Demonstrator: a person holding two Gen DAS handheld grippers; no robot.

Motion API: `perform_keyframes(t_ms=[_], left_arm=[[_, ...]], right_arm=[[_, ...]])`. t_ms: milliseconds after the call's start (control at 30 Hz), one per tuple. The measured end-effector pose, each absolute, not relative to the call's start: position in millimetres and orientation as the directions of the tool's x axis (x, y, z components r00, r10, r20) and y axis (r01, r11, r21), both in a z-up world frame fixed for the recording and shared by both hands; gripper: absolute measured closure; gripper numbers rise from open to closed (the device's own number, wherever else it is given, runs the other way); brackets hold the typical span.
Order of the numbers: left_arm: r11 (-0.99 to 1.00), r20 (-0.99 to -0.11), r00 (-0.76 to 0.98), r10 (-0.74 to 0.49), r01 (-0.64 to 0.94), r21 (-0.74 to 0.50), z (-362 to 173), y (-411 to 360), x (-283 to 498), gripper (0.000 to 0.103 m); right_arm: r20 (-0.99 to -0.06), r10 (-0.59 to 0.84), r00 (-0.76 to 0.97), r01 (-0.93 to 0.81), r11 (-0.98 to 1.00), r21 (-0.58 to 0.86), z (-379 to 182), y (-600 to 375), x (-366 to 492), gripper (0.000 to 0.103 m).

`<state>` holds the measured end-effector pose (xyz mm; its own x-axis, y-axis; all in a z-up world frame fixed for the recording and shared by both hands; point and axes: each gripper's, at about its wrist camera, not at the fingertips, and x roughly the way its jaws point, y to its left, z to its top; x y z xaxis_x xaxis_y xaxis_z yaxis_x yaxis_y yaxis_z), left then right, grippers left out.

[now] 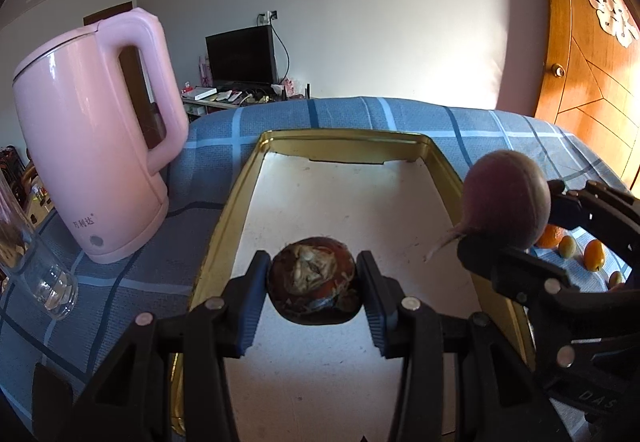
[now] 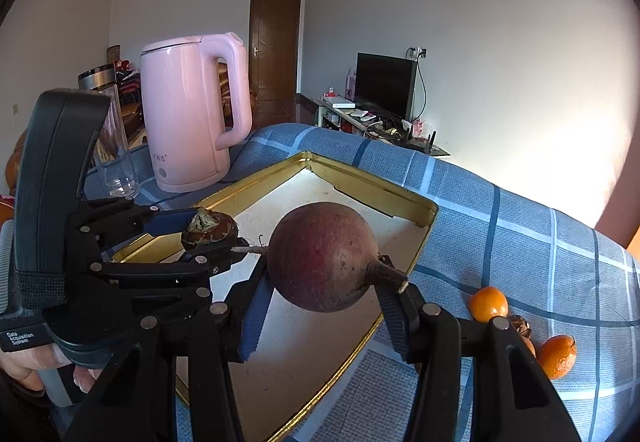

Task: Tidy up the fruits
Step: 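Carry the mangosteen in the left gripper and the purple fruit in the right gripper over the tin tray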

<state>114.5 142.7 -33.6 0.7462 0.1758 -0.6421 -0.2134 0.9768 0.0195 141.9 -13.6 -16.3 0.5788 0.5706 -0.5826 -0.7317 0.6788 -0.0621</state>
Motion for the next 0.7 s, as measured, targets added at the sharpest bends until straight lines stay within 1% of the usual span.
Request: perform_keyframes(t_ms=[567,700], left_arm=[[0.974,-0.697,0.693,0.182,-0.226,0.030,-51,151,127,0.057],[0.973,-0.691,0.696,0.193,-0.226,0.044,-51,150,128,0.057]], right_arm=[[-0.646,0.545,0.535,-0.734,0.679,-0.035,-47,7,160,0.050],[-0.657,0.540,0.527,-0.733,0.679,-0.030,-53,8,162,0.050]])
